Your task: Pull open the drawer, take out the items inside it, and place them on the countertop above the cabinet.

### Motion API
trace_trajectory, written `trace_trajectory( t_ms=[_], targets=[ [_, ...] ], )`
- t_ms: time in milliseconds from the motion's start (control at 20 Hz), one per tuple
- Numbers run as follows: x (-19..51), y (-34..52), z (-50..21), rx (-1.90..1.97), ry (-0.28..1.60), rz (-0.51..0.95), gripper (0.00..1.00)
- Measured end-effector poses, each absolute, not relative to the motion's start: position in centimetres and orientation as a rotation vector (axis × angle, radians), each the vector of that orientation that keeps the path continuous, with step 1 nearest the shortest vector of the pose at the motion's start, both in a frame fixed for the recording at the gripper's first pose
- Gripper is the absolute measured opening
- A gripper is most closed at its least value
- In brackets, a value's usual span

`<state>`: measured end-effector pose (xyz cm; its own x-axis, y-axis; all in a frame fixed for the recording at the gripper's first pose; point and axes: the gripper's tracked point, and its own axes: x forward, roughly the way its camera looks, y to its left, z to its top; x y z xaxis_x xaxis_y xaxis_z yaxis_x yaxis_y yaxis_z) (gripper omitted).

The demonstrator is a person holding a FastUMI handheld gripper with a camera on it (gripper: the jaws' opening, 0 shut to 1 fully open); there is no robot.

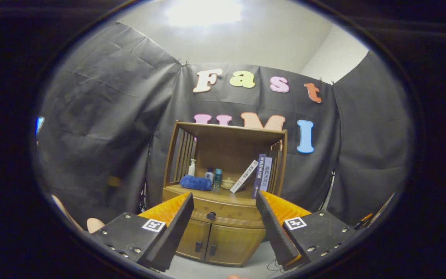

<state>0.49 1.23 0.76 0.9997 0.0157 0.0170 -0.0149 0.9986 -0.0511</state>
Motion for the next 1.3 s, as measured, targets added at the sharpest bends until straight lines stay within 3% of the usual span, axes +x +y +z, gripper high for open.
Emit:
trace_trajectory(
  t_ms=[650,1300],
  targets=[
    [2.8,2.0,-1.4,-0.105,0.004,0.031,0.96],
    [18.7,4.9,-13.2,-0.034,0.124,0.037,0.96]
  ],
)
